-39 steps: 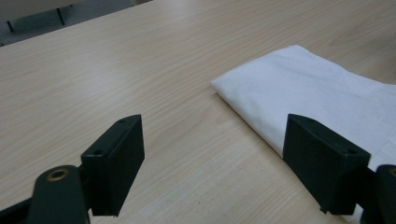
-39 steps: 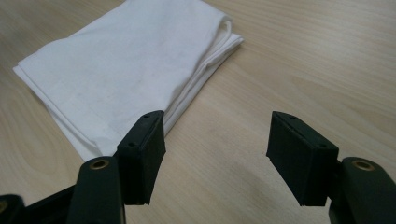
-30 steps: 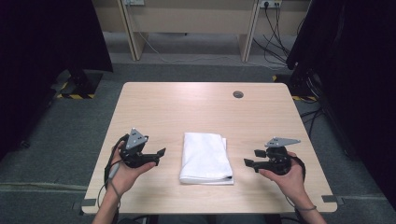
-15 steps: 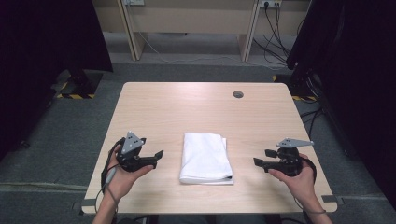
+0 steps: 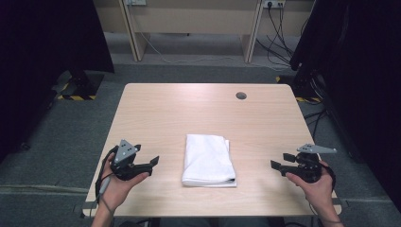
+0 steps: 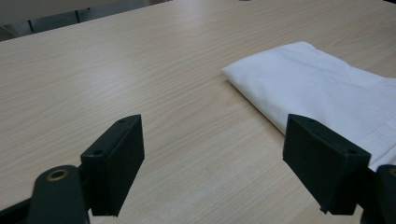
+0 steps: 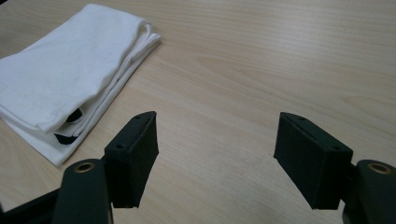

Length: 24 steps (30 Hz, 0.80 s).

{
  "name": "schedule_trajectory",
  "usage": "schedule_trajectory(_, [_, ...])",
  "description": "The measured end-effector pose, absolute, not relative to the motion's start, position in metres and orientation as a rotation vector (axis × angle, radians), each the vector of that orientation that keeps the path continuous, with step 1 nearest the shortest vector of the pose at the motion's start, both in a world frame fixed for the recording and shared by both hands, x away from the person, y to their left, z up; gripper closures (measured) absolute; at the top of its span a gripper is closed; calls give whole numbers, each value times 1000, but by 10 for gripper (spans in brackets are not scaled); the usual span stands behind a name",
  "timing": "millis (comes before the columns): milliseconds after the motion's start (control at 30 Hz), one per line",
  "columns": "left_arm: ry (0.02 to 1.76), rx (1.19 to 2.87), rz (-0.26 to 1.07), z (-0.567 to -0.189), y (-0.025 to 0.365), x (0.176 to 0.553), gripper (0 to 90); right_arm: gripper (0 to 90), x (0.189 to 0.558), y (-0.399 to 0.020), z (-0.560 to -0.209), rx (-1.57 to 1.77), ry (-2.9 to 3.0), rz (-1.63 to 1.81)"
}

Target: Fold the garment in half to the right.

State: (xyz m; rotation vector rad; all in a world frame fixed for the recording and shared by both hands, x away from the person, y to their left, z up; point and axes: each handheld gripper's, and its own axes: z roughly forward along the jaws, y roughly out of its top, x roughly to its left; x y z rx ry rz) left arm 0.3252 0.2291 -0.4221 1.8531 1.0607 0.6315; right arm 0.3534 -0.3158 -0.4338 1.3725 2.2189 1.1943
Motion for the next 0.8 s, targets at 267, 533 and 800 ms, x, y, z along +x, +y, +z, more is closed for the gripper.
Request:
schedule_trajectory(267, [1099,1828,648,-426,241,319,201,294,348,-331,-439,1410,2188,1196])
schedule_trajectory(533, [1132,1810,657,-435,250,315,202,283,344,-344,-445,1444,2157,1188])
schedule_trajectory(800, [1124,1787,660,-444,255,316,201,274,341,-355,-454,1478,2132,1181])
